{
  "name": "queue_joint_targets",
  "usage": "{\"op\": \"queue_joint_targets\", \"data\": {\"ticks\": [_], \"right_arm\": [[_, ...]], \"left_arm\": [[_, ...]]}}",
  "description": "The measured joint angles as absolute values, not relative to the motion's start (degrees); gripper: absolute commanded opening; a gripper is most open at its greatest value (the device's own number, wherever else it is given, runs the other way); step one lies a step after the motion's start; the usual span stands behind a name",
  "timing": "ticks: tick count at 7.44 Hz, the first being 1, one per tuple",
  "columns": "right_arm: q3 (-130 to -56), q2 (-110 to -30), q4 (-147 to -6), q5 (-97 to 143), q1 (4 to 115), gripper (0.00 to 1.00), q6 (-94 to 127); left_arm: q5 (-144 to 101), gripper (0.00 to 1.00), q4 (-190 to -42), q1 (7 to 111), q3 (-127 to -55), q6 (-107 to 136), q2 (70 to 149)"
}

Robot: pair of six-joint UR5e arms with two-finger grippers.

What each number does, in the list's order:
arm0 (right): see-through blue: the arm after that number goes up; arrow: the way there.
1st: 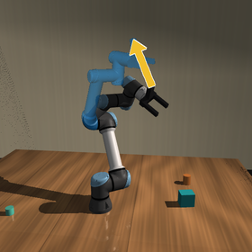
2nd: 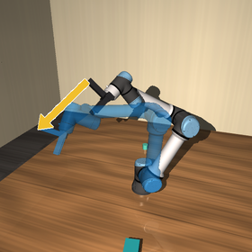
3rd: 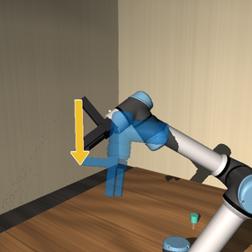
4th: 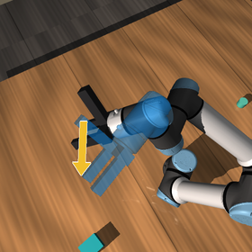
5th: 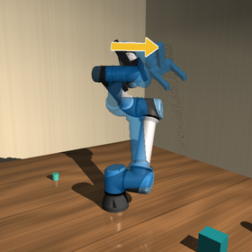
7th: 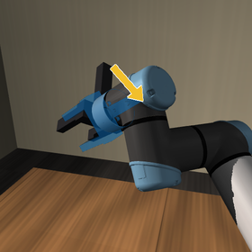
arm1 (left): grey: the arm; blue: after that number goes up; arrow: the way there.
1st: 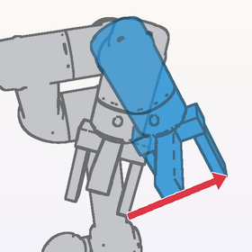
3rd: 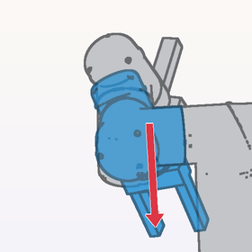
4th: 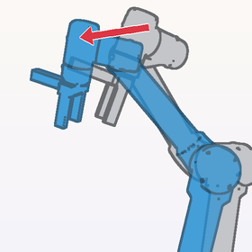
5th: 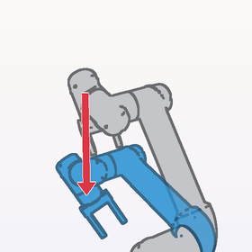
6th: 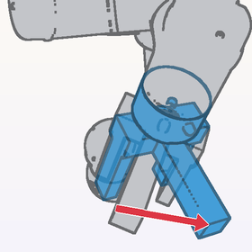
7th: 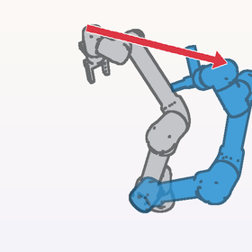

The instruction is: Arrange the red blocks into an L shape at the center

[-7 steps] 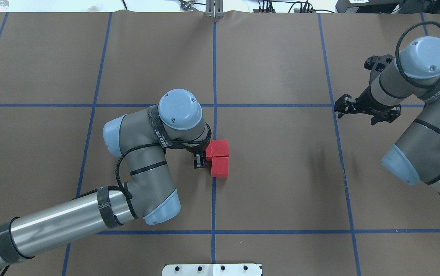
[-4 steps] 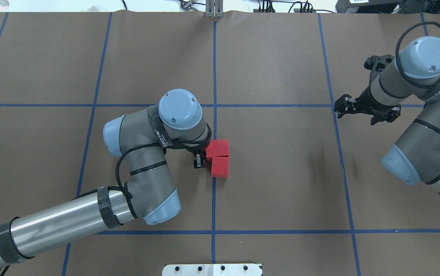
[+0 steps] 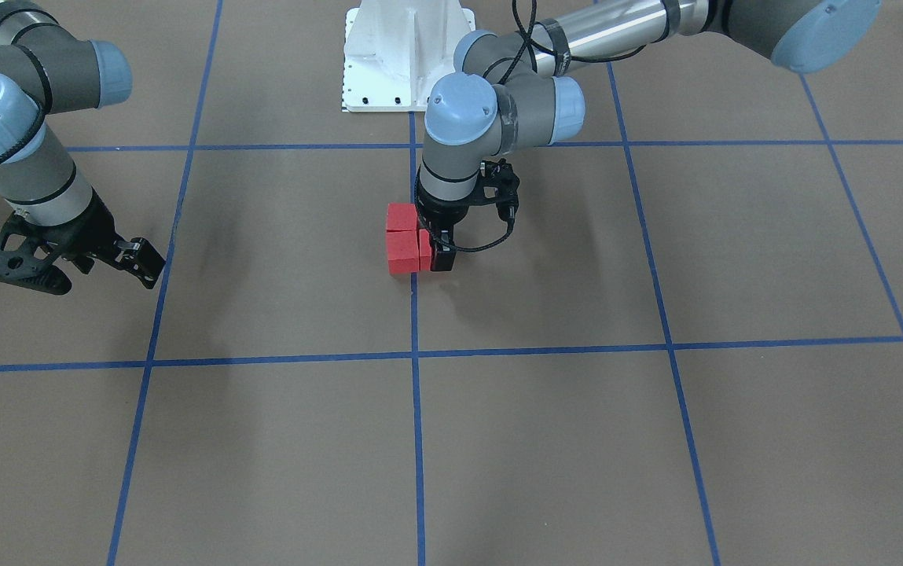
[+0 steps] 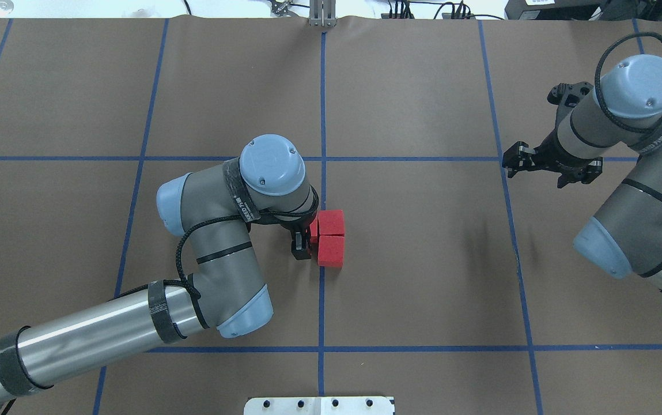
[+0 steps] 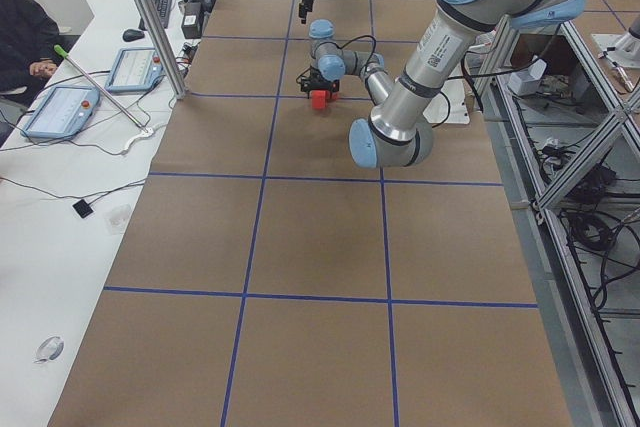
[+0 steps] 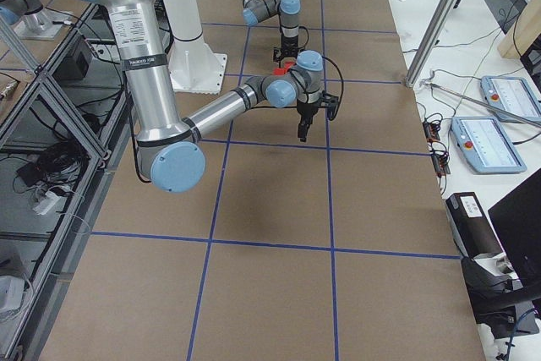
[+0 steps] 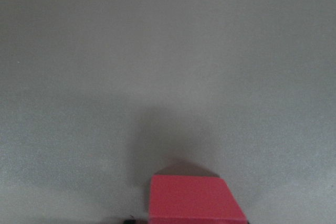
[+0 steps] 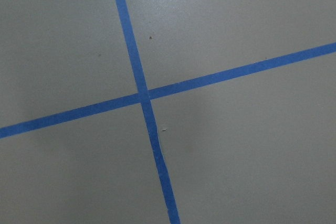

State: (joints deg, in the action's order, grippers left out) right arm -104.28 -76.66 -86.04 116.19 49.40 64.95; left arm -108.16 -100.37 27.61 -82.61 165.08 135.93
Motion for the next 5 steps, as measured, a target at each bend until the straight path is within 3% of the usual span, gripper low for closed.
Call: {"op": "queue_joint_targets", "data": {"ticks": [5], "right_arm": [[-104.3, -76.6, -86.1, 116.2, 49.3, 1.0, 65.0]], "left_arm": [[-108.4, 1.0, -99.3, 27.8, -83.5, 164.8, 136.4]]}}
